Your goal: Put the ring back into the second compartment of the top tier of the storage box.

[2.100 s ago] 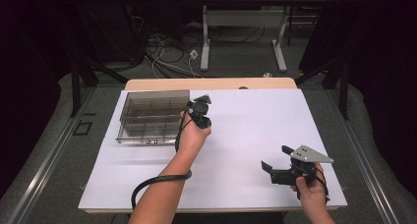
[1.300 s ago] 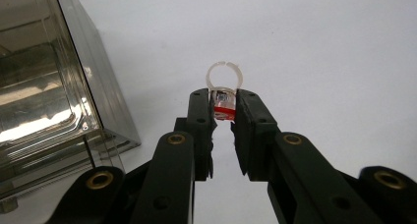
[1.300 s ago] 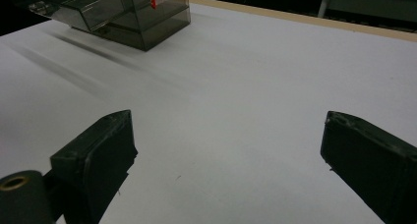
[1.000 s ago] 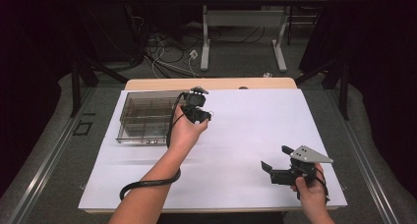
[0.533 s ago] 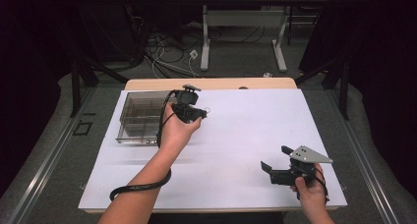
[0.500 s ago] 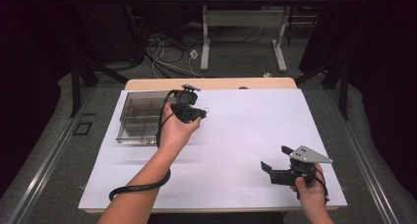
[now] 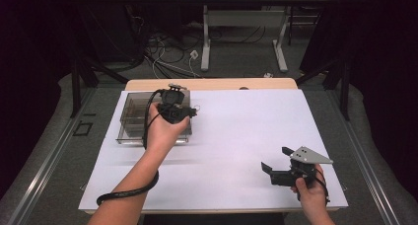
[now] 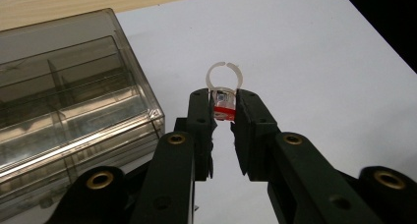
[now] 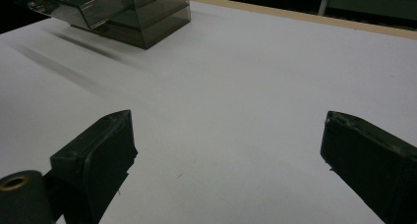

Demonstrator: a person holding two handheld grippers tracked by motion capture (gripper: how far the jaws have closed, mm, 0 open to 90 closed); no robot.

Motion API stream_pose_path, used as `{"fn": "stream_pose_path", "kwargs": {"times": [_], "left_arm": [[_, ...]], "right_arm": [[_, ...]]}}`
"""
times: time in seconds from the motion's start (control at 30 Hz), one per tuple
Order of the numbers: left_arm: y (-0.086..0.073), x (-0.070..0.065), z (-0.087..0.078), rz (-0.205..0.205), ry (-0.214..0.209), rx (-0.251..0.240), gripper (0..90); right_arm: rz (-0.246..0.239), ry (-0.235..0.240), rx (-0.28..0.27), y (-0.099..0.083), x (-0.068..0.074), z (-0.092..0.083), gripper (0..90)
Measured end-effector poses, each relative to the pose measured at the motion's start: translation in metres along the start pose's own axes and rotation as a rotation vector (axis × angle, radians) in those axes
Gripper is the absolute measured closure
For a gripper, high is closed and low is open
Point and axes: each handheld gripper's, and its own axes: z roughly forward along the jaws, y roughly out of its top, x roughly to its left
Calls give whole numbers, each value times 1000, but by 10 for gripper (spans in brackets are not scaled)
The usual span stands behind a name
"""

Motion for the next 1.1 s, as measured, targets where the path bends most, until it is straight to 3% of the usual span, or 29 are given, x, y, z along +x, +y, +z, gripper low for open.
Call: {"fn": "stream_pose_path", "kwargs": {"times": [0.7, 1.1], "left_arm": [[-18, 30, -36, -27, 21, -54, 779], [-35, 49, -43, -54, 31, -44, 778]], "right_arm": [[4, -2, 2, 0, 1, 0, 58], [3, -3, 1, 0, 1, 1, 58]]}}
